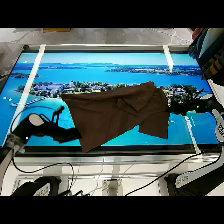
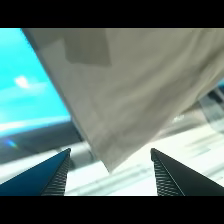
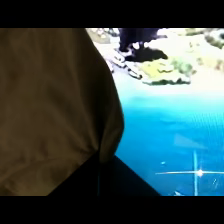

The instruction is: Fold the clothes and pants, and hang the long-sleeved shirts on hangers.

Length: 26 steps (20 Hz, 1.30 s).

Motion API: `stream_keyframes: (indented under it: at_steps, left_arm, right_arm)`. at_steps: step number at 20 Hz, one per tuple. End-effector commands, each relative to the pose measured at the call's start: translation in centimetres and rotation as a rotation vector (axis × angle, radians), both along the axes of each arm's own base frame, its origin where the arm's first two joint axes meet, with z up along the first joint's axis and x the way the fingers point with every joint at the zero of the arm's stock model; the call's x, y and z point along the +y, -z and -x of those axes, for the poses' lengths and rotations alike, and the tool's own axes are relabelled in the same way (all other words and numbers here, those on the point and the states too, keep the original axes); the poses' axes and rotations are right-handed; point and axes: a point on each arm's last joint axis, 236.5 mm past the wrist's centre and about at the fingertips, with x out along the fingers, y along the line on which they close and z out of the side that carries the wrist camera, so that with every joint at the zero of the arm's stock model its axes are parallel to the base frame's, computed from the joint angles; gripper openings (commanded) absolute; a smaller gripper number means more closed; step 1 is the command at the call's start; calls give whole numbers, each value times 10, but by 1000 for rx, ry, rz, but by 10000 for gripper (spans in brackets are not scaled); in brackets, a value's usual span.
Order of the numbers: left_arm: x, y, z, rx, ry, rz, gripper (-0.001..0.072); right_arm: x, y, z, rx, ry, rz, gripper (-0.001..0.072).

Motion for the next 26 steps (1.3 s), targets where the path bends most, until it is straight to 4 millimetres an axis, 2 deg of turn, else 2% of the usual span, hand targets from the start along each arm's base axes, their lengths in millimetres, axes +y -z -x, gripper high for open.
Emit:
stream_keyframes:
  at_steps: [1,7,11,12,14,16,17,18,20,21,22,24,26]
  left_arm:
    - [-4,24,23,49,-44,22,558]
    - [-12,45,47,81,-27,21,556]
    - [-21,54,37,-4,-23,-9,547]
    - [-26,53,34,-15,-26,0,468]
    - [-29,54,27,-53,-31,-9,237]
    - [-24,55,9,-120,-69,-32,63]
    - [-22,53,-1,-152,-85,-40,11]
    - [-20,48,-10,-178,-98,-41,11]
    - [-20,26,-37,-264,-97,-30,11]
    - [-18,7,-57,-330,-104,-23,11]
    - [-13,-20,-81,-416,-119,-15,11]
    - [5,-93,-126,-617,-172,-7,11]
    - [32,-181,-156,-847,-219,-23,11]
  right_arm:
    - [2,-1,1,4,-4,-9,15]
    - [2,-1,1,5,-4,-10,15]
    - [5,-2,4,14,-12,-20,15]
    - [5,-2,5,16,-15,-22,15]
    - [5,-2,5,18,-16,-24,15]
    - [8,-3,8,28,-24,-34,15]
    - [11,-4,12,39,-36,-47,15]
    - [15,-7,17,52,-50,-63,14]
    - [22,-22,22,54,-74,-90,14]
    - [24,-35,23,38,-85,-91,14]
    - [25,-51,21,6,-90,-85,13]
    - [27,-93,16,-101,-112,-53,13]
    - [33,-151,12,-255,-129,-10,14]
